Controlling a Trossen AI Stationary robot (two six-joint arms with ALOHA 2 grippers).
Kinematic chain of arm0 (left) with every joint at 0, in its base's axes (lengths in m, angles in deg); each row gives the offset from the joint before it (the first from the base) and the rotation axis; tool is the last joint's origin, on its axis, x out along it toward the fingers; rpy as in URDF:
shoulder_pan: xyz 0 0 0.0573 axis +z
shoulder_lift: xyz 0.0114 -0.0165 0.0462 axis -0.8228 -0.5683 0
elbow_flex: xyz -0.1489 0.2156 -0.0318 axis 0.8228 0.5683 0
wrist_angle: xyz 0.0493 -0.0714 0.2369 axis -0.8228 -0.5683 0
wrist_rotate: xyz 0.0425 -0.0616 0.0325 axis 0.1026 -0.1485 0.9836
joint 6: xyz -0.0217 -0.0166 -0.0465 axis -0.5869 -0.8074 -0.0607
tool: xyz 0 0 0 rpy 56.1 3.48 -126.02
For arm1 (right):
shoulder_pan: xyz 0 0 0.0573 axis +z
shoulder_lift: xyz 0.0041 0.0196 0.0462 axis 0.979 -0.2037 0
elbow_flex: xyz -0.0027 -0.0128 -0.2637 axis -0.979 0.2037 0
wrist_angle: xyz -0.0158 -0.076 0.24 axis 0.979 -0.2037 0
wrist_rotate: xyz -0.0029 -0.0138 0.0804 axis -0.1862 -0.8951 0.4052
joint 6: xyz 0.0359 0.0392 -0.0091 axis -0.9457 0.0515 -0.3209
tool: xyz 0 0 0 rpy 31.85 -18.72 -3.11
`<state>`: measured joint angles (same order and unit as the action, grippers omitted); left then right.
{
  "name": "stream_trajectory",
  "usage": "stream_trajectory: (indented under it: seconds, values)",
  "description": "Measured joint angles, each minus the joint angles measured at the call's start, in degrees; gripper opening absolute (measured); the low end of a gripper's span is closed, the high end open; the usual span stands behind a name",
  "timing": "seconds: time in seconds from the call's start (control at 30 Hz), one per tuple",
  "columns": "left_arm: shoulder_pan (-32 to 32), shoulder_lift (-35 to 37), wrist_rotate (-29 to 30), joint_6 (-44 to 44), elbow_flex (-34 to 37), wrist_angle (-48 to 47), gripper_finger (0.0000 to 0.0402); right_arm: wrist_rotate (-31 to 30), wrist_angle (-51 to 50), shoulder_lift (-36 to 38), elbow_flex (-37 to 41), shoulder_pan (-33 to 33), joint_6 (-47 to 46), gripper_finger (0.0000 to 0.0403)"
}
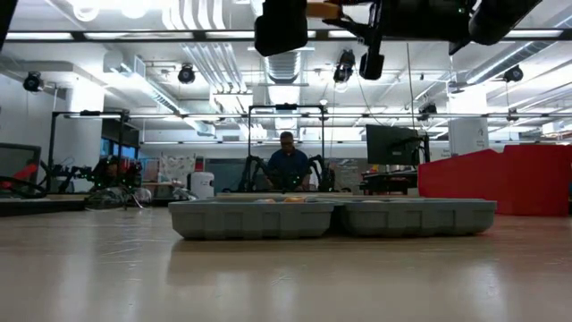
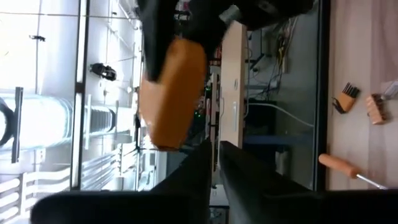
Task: Prefit tool cases
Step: Put the yellow measuring tape into the gray pre-fit tool case
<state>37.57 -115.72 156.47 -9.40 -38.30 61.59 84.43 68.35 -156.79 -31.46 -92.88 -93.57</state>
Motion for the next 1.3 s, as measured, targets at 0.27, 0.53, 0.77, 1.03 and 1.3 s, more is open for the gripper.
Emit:
stream_trajectory:
  seconds: [0.27,0.53,0.77,1.03,1.3]
  values:
    - [0.8,0.0,-3.2,1.9,0.0,2.2,0.0046,-1.4,-0.8,-0.4,0.6,-1.1,0.0,0.0065]
    - [3.1,0.0,-4.7,9.2,0.0,4.1,0.0130,-2.6,-0.6,-0.4,0.7,-1.2,-2.5,0.0065]
    - [4.7,0.1,-4.7,13.2,0.0,7.0,0.0205,-3.7,0.0,-0.4,0.8,-1.2,-2.8,0.0066]
    - [5.3,0.9,-5.8,17.0,0.0,10.0,0.0222,-3.3,1.1,-0.4,0.9,-1.3,-5.3,0.0065]
    - [5.9,2.7,-7.9,19.2,0.0,10.6,0.0194,-3.5,1.2,-0.5,1.1,-1.3,-7.2,0.0065]
